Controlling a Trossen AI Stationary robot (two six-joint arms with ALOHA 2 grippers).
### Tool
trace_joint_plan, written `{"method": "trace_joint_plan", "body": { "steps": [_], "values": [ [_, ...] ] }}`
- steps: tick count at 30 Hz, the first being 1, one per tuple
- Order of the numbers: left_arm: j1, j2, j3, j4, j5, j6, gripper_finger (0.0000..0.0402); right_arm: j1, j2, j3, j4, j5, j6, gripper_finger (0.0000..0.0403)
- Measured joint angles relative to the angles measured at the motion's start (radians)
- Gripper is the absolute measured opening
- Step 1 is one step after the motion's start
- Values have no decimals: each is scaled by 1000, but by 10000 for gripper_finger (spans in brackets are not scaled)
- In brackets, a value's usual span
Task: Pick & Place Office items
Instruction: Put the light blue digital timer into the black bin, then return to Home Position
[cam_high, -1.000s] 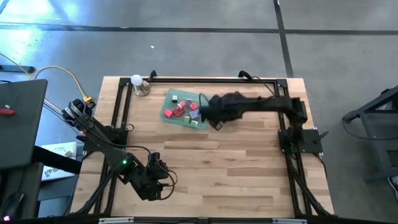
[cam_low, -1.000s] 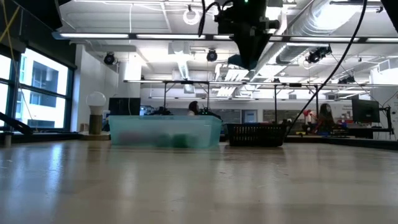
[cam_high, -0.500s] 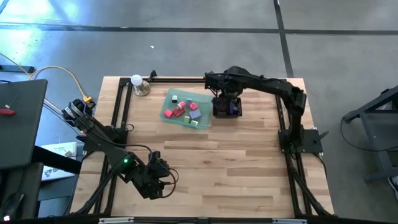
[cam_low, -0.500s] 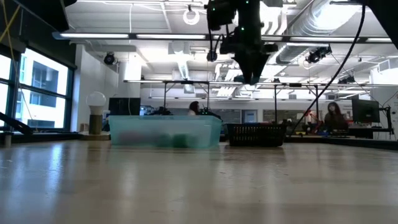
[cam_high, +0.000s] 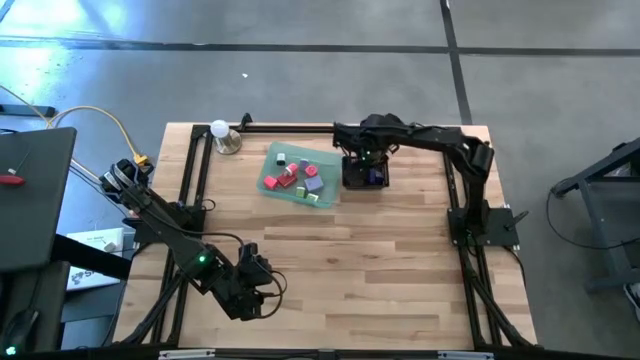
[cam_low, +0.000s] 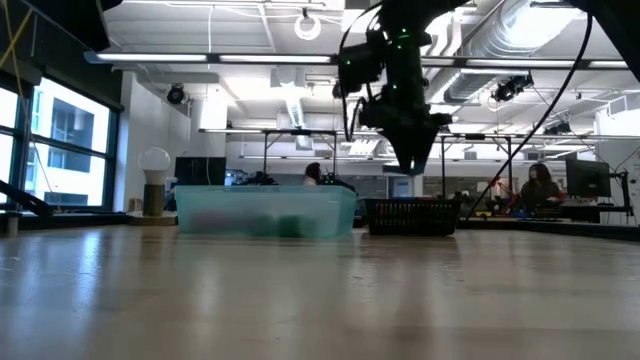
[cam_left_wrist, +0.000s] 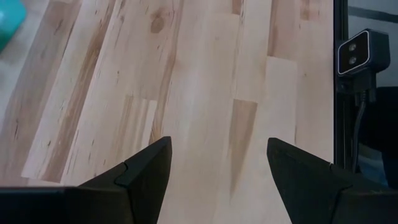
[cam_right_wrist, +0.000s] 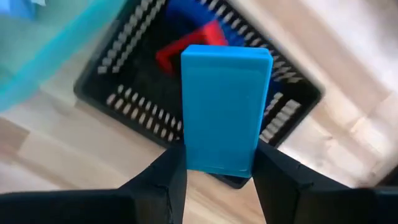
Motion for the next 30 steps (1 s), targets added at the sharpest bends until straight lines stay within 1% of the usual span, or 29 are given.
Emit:
{"method": "trace_joint_plan", "body": {
  "steps": [6,13,17,20,26,30],
  "values": [
    [11,0,0,0,-4,11,258,-10,0,-110,100,1,-10,138],
    [38,0,0,0,-6,12,258,-17,0,-170,236,8,-58,139],
    [49,0,0,0,-6,33,258,-16,0,-191,282,5,-60,140],
    [55,0,-1,1,-6,38,258,-16,0,-197,296,20,-45,153],
    [55,0,-1,0,-6,39,258,-15,0,-197,299,29,-35,196],
    [55,0,-1,0,-5,56,258,-15,0,-197,300,26,-34,210]
  ]
}}
